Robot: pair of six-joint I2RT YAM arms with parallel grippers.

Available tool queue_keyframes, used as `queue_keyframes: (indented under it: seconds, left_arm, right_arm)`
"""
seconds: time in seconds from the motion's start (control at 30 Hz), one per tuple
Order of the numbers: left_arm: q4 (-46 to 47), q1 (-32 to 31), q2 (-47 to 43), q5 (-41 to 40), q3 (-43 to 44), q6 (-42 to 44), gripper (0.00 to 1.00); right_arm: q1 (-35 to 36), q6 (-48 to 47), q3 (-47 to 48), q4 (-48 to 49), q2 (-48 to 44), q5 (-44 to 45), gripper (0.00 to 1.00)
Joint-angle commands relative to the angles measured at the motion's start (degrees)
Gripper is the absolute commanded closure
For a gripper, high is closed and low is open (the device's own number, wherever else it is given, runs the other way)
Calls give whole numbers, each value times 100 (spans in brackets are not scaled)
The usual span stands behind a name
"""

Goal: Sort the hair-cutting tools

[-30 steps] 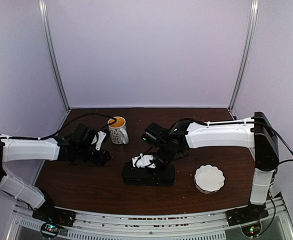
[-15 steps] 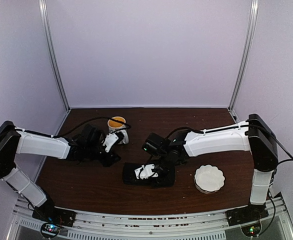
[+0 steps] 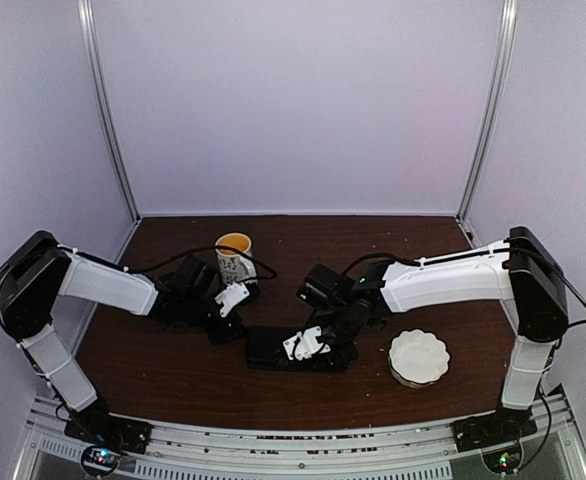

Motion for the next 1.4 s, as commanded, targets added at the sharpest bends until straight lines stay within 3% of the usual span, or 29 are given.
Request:
queue_keyframes:
  seconds: [0.0,0.4,0.67,0.87,1.03,1.2,1.37]
  left_arm:
    - [53,-41,310,-177,184,287,58]
    - [358,-248,637,-455,256,777,64]
    - [318,-544,451,-605,99,801,85]
    - [-475,-770,388,-1103,380,45,99]
    - [-1562,-950,315,-1477,573,-955,100]
    - [-2264,-1192,163,-1137,468,-1877,100]
    - [-2350,-1535,-88,-692,106,-2440,100]
  right_arm:
    - [-146,-71,-97,-832,156,533,66]
    - [-146,-44,-59,-871,193,500,67]
    - [-164,-88,-71,-881,217,561,68]
    - [-233,-82,-79,-862,212,552,68]
    - [-336,-4,-77,-848,264,644,69]
    - [-363,31,-136,-837,291,671,70]
    - [-369,72,-153,-817,357,697,70]
